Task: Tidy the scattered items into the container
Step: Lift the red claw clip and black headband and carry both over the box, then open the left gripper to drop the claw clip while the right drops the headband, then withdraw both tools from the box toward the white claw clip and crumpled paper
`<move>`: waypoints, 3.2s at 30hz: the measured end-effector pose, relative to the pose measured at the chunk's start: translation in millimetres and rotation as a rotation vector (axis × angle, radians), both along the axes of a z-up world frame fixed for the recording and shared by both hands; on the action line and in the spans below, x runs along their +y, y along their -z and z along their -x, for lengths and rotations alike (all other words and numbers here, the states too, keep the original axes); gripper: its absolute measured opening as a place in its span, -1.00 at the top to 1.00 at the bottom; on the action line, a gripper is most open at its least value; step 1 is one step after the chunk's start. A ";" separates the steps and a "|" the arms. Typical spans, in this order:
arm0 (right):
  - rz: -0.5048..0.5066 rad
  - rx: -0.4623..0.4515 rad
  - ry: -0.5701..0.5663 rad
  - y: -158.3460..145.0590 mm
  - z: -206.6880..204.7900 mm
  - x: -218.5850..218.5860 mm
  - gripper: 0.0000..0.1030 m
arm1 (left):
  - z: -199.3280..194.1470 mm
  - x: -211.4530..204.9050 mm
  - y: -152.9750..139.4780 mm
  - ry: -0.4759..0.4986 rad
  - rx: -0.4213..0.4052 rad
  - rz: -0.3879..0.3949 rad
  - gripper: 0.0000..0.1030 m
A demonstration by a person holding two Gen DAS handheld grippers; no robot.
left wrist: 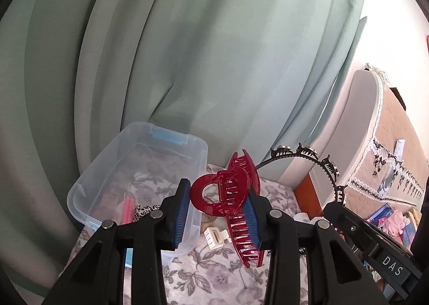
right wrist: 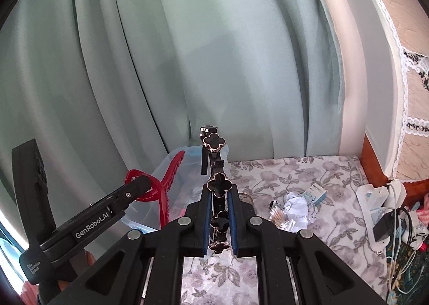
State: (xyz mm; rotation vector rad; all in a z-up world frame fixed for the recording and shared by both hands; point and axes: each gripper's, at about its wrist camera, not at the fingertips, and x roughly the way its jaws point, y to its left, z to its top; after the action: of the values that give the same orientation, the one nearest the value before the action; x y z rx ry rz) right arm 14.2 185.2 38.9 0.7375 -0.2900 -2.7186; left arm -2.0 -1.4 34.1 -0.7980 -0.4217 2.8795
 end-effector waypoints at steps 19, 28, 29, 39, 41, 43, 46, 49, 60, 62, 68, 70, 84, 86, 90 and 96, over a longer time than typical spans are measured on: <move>-0.051 -0.006 -0.137 8.5 32.5 -71.7 0.75 | 12.4 -82.4 13.8 -0.132 -0.012 -0.078 0.23; -0.042 -0.039 -0.178 18.5 49.2 -99.0 0.75 | 16.6 -121.2 20.9 -0.217 -0.026 -0.099 0.23; -0.045 -0.045 -0.181 20.3 51.8 -101.5 0.75 | 17.1 -124.3 22.6 -0.224 -0.030 -0.101 0.23; -0.059 -0.123 -0.188 42.7 72.2 -115.8 0.75 | 27.3 -136.4 39.8 -0.241 -0.082 -0.100 0.23; -0.060 -0.133 -0.184 46.4 76.4 -116.1 0.75 | 29.8 -135.5 43.0 -0.236 -0.092 -0.098 0.23; -0.059 -0.147 -0.176 49.3 79.8 -116.1 0.75 | 32.4 -134.7 46.3 -0.231 -0.106 -0.101 0.23; -0.055 -0.162 -0.171 51.3 82.7 -115.0 0.75 | 35.4 -133.9 50.1 -0.226 -0.120 -0.109 0.23; -0.057 -0.174 -0.167 55.9 88.2 -115.2 0.75 | 36.8 -132.4 51.2 -0.222 -0.129 -0.106 0.22; -0.063 -0.188 -0.164 57.8 87.6 -115.7 0.69 | 40.6 -122.4 47.9 -0.204 -0.137 -0.104 0.18; -0.063 -0.192 -0.163 58.1 87.7 -115.7 0.69 | 38.0 -125.8 51.6 -0.197 -0.139 -0.112 0.03; -0.066 -0.187 -0.151 54.9 83.3 -114.9 0.60 | 57.4 -116.1 51.5 -0.188 -0.121 -0.108 -0.22; -0.064 -0.178 -0.148 52.7 80.8 -114.2 0.44 | 55.7 -115.7 50.5 -0.185 -0.117 -0.109 -0.26; -0.033 -0.145 -0.123 37.3 57.8 -98.0 0.07 | 30.5 -112.5 31.1 -0.166 -0.092 -0.084 -0.48; -0.021 -0.133 -0.122 34.0 53.1 -93.0 -0.02 | 23.8 -109.9 25.6 -0.162 -0.085 -0.076 -0.49; -0.002 -0.112 -0.114 26.7 42.6 -84.1 -0.16 | 21.0 -99.5 18.2 -0.149 -0.071 -0.058 -0.49; 0.025 -0.086 -0.103 18.0 29.3 -68.8 -0.28 | 13.5 -81.7 6.1 -0.127 -0.052 -0.028 -0.50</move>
State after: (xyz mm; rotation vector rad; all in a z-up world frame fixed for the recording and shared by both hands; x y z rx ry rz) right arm -15.1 116.4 20.9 0.8400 -0.2968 -2.5865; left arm -15.5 -83.1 28.0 -0.8741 -0.5365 2.9669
